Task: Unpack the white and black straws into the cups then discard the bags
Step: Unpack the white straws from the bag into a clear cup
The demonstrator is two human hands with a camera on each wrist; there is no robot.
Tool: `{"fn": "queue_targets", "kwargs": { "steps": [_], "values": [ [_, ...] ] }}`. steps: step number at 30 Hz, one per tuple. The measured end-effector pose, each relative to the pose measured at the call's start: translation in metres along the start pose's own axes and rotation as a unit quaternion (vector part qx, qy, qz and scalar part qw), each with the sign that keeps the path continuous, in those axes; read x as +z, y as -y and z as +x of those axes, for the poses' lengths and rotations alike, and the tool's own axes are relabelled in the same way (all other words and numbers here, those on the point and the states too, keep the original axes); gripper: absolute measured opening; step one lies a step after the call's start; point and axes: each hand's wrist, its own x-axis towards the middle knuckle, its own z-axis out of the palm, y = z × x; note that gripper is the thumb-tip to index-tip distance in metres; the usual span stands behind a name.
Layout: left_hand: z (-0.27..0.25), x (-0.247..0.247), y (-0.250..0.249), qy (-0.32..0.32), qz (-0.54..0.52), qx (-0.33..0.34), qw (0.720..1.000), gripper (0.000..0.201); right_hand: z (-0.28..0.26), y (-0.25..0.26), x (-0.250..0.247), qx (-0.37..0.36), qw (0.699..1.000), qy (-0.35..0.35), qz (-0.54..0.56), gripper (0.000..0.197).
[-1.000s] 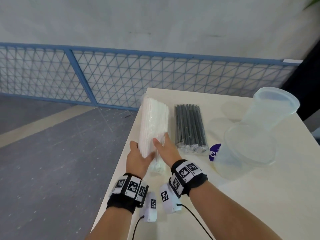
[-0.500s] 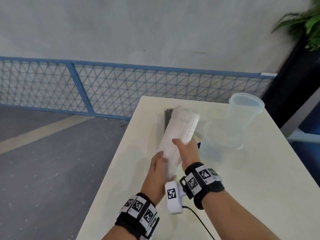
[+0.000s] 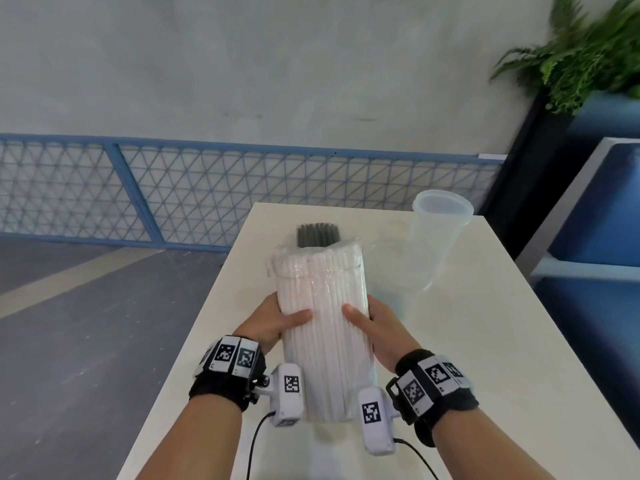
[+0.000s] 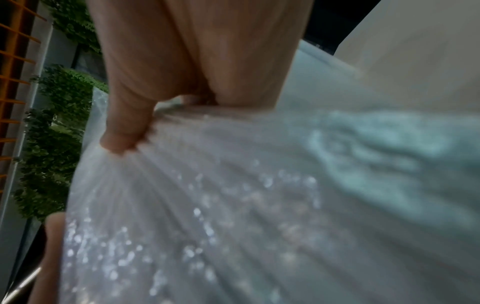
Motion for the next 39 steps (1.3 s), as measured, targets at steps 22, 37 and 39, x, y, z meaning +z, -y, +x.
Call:
{"fn": "queue_targets", "kwargs": {
  "steps": [22,37,39],
  "values": [
    [0.001,0.019,0.002,-0.154,0.097,0.051,0.982,0.060,0.008,0.017,-0.004,-0.148,0.961,-0.227,-0.053,0.007],
    [0.006,0.021,0.004,-0.183,0.139,0.045,0.972,0.061,0.015,0.009,-0.012,-0.067,0.978,-0.193,0.035,0.023],
    [0.007,0.020,0.004,-0.187,0.134,0.044,0.972,0.062,0.016,0.007,-0.013,-0.048,0.981,-0.188,-0.005,0.018]
  ]
}}
